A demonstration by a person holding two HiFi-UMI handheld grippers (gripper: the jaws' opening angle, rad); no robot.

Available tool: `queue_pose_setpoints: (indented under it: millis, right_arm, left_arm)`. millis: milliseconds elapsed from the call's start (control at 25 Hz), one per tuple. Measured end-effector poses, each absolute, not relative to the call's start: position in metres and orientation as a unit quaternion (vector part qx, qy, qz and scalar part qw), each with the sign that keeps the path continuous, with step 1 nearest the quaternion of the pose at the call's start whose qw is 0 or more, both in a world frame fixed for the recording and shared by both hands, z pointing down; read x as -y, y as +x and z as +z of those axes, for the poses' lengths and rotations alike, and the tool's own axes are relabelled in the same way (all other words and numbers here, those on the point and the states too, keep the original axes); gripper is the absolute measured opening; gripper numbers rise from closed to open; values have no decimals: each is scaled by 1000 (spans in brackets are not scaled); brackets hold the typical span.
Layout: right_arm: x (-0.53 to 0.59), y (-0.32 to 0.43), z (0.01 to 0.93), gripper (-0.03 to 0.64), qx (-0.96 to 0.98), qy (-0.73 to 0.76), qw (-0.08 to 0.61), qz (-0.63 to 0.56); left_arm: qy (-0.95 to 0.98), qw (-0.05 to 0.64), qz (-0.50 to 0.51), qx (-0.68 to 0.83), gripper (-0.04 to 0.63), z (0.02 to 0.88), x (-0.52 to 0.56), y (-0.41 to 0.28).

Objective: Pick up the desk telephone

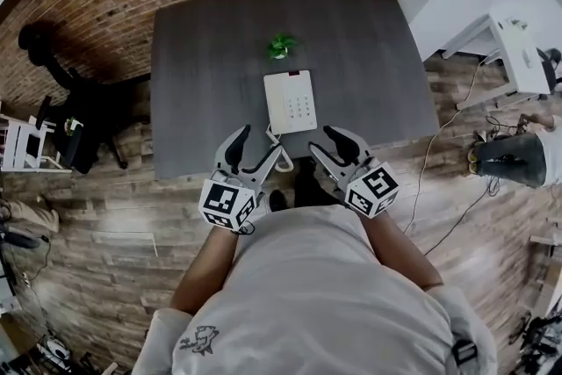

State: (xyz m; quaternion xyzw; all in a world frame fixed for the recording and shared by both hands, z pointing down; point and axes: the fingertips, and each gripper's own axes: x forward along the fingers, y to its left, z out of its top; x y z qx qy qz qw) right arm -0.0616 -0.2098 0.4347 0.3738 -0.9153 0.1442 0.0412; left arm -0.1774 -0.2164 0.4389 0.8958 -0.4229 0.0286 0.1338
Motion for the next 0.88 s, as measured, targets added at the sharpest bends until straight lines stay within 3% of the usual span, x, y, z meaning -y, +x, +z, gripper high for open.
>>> queue_pose_setpoints:
  millis: [440,880]
  right_arm:
    - [280,-44,471,195,919,344,82,174]
    - [337,-18,567,193,903,323,156,235]
  left_arm:
    - [891,168,73,416,327,471,270,-160]
    - [872,222,151,409,325,552,326,-148]
